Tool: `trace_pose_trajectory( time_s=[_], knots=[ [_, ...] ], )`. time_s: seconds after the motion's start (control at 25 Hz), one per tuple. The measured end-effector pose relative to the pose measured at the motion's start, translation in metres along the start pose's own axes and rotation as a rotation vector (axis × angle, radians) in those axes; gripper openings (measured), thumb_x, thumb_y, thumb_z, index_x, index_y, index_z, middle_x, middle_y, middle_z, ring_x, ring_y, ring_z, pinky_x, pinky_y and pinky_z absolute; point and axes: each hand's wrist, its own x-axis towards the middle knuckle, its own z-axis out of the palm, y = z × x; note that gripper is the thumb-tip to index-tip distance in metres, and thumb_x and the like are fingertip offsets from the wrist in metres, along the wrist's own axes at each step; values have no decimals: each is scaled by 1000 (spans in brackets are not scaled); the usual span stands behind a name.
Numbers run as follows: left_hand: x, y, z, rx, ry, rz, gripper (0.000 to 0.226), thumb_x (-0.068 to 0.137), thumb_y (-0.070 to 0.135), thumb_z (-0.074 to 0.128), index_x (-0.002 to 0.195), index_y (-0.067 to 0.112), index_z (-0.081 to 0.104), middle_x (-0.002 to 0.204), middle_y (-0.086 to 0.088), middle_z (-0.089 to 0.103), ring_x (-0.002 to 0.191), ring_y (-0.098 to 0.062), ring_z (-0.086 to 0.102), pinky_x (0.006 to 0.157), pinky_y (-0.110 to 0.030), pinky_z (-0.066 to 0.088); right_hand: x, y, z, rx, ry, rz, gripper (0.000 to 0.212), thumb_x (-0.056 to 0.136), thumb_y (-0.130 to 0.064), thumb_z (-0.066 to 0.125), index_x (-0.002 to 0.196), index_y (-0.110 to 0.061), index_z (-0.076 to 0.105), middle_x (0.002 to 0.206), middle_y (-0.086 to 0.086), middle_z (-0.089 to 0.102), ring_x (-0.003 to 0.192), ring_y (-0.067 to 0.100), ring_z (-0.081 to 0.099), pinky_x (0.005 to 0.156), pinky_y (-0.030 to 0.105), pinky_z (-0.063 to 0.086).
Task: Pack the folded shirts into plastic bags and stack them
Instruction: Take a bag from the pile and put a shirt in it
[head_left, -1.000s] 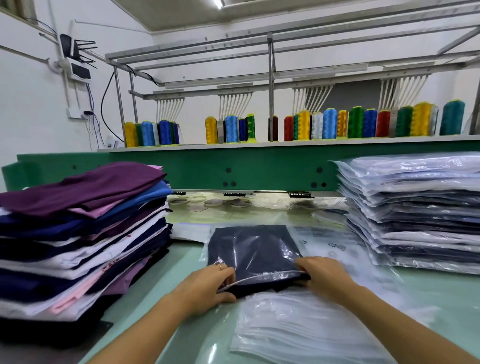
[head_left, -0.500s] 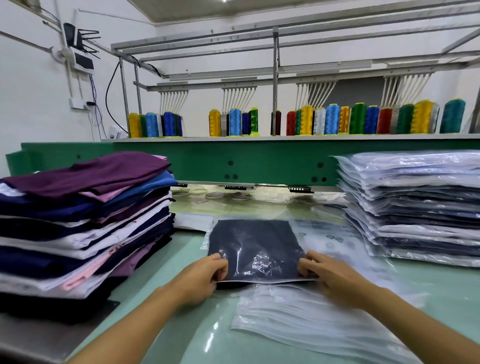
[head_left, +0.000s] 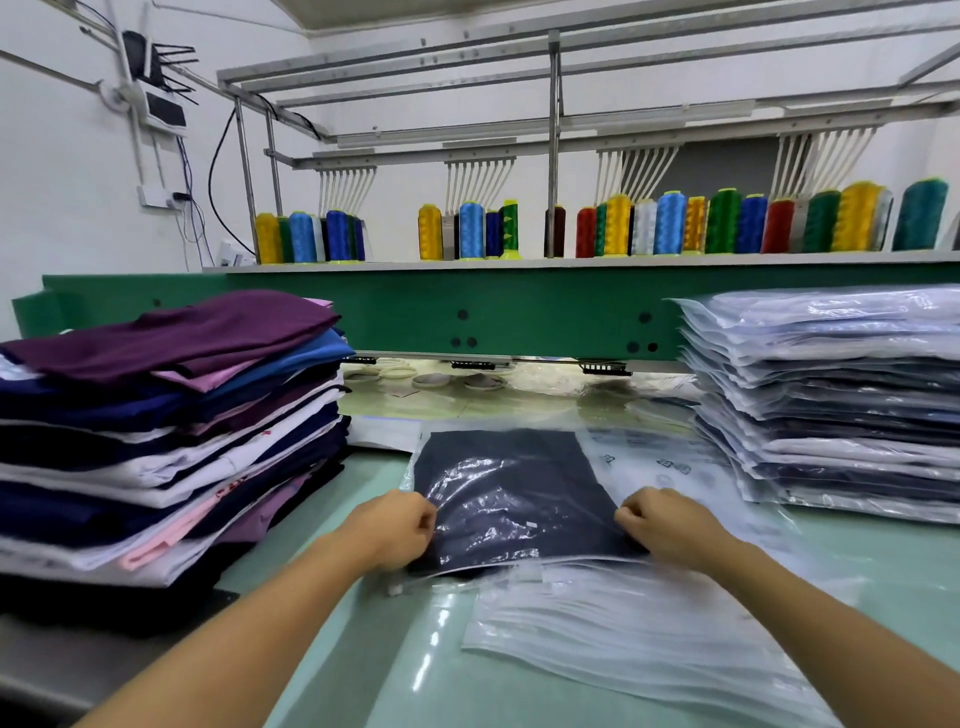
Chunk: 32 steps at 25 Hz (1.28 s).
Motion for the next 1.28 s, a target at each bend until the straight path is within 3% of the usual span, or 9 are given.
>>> trace_pose_trajectory(
  time_s=[0.16,0.32,0.44,0.56,0.68,0.8,0.92,1.08,1.28],
  knots=[
    [39,7,-1,-94,125,-97,15,85,15,46,93,23,56,104,2,64,97,-26,60,83,-39,52,40,-14,2,46,212,77,24,93,-30,45,72,-20,48,74,-4,59,73,22,55,59,34,39],
    [93,22,-1,-75,188,-113,29,93,25,48,121,19,50,129,-2,54,118,-28,53,97,-41,46,97,-36,13,12,237,9,23,98,-35,47,111,-22,60,117,2,58,110,26,55,88,38,46],
    [140,31,4,-31,213,-104,42,99,30,44,138,17,45,142,-7,52,129,-30,49,107,-41,39,144,-51,27,2,180,-28,46,101,-44,43,143,-23,48,146,2,49,133,27,44,105,41,40],
    [179,40,17,-34,208,-86,51,103,34,39,151,19,35,155,-5,42,144,-26,35,120,-42,24,182,-70,43,-14,68,-72,59,102,-53,36,156,-31,30,165,1,26,150,26,25,121,46,23],
    [216,43,31,-47,161,-80,57,104,34,32,159,26,21,167,2,22,154,-23,13,125,-50,4,218,-83,59,-43,-60,-80,60,101,-54,28,159,-42,15,170,-2,5,156,30,4,123,55,6],
    [235,33,52,-58,58,-108,56,103,39,27,158,34,19,168,7,15,155,-27,7,122,-60,-6,237,-76,76,-105,-156,-81,60,99,-59,21,157,-50,7,170,-2,-7,155,36,-9,121,62,-7],
    [237,21,73,-58,65,-192,60,99,56,18,156,40,21,168,12,14,156,-29,3,119,-63,-9,242,-64,86,-149,-175,-51,67,92,-74,15,155,-55,3,170,0,-8,154,39,-11,120,62,-8],
    [233,10,76,-23,135,-305,85,82,83,10,155,42,24,167,10,17,155,-31,1,119,-60,-11,243,-53,82,-165,-170,62,87,79,-91,10,156,-53,3,170,4,-7,154,39,-9,122,56,-6],
    [219,-3,70,-62,139,-417,109,68,98,4,157,37,24,168,7,15,155,-32,2,119,-60,-6,229,-36,71,-131,-144,144,92,80,-90,10,159,-43,7,170,5,-4,156,29,-8,123,51,-3]
  ],
)
